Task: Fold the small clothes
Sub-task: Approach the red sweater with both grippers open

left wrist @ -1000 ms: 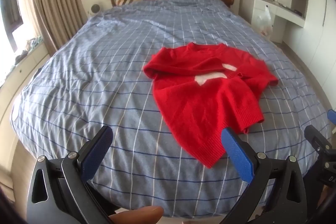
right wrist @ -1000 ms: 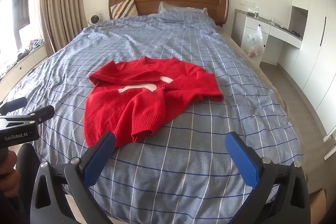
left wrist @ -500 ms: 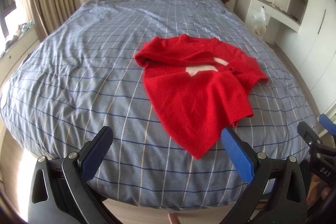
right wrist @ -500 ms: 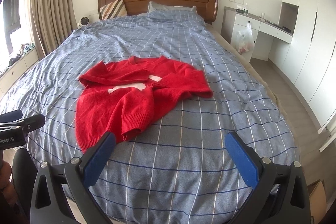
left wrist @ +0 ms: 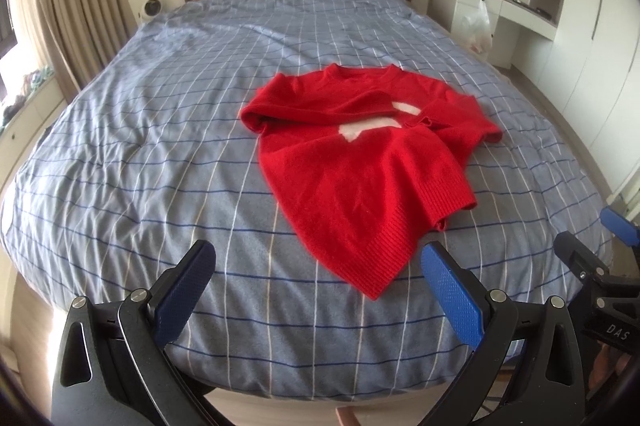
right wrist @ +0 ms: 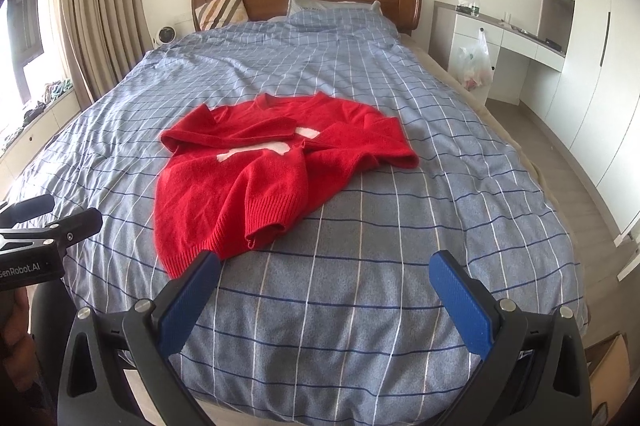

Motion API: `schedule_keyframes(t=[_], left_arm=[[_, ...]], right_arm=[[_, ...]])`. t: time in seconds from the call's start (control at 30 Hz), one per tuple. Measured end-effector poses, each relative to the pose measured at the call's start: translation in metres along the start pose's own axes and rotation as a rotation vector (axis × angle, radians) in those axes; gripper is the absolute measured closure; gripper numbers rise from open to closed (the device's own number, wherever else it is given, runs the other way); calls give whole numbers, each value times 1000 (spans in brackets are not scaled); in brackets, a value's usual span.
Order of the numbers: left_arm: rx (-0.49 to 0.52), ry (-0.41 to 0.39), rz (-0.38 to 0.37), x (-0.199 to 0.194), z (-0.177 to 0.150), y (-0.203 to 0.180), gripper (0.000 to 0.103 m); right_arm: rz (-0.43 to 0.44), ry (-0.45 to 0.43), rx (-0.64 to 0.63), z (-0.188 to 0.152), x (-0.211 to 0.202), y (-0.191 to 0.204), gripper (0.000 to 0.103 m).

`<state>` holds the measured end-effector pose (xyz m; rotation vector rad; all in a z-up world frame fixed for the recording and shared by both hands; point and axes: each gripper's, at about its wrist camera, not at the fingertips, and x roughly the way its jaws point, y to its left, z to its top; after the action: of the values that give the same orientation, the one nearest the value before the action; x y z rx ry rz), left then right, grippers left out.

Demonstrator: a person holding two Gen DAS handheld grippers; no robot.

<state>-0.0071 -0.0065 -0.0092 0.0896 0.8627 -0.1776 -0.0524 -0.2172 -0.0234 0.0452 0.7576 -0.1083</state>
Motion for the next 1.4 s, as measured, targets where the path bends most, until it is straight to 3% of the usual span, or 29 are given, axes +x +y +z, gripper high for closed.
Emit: schedule_keyframes(t=[0.1,0.2,0.47,0.8,1.07,1.4], left_arm=[[15,14,18,1,0,-5,0],[14,32,-13,3,0,-7,0],[-6,-3,-38,-6,0,-4,0],[-33,13,-60,-2,-3,0,0],[-8,-43,-55,-16,-1,-6,0],[-13,-27,-53,-14,-1,-4,0]], right_arm=[[-2,2,16,-1,0,-4,0],[-5,1,21,0,-1,-6,0],[0,4,7,0,-1,-3,0],[3,6,3,-1,0,1,0],[7,-7,12,0,-5,-2,0],[12,3,7,0,-4,-2,0]])
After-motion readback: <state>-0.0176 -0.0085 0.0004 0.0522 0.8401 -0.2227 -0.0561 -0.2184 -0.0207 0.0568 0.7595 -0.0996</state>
